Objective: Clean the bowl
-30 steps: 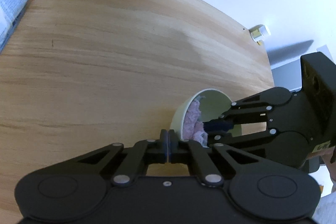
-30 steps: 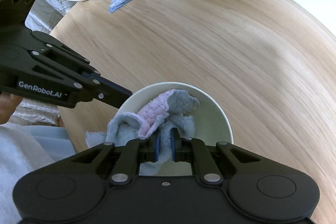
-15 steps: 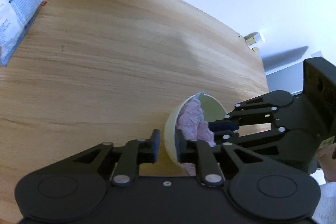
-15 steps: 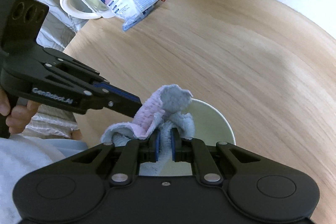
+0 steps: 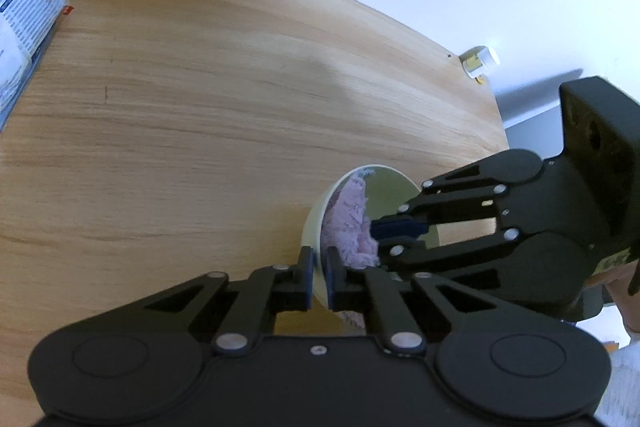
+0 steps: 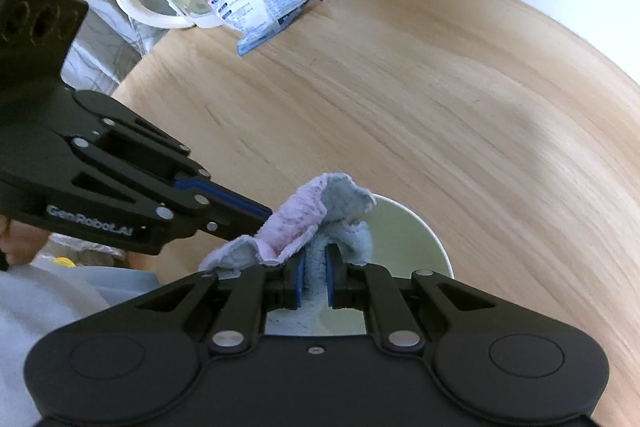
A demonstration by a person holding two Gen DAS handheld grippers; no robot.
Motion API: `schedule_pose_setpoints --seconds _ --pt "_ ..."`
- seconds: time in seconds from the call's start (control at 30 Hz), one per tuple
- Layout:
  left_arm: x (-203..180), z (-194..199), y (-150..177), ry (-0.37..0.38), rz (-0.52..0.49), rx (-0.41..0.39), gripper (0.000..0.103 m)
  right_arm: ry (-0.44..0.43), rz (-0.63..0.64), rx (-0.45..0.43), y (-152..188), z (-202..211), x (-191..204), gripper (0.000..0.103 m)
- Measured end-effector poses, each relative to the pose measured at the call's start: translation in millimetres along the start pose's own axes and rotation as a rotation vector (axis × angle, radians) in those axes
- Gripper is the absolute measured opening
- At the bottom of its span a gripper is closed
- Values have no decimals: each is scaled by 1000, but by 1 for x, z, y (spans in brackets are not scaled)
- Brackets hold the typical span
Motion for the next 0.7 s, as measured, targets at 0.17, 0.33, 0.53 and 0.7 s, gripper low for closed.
schedule_pose_setpoints --seconds 0.17,0.33,0.53,0.7 --pt "1 1 1 -5 -3 2 6 31 26 33 1 -13 0 11" --pt "3 3 2 -13 -7 4 6 99 74 97 3 -24 3 11" --pt "-1 1 2 -21 -30 16 6 166 87 122 4 -14 1 11" --pt "-2 0 3 -26 -44 25 7 118 108 -34 -6 17 9 11"
Point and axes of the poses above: each gripper's, at about its wrist camera, not at the fingertips, and z roughly against the way its jaws point, x to its left, y to its underside, the point moved 8 cm from there along -z, roughly the way its jaws point, and after that the axes turned 6 degrees about z, right-handed, at the moved point
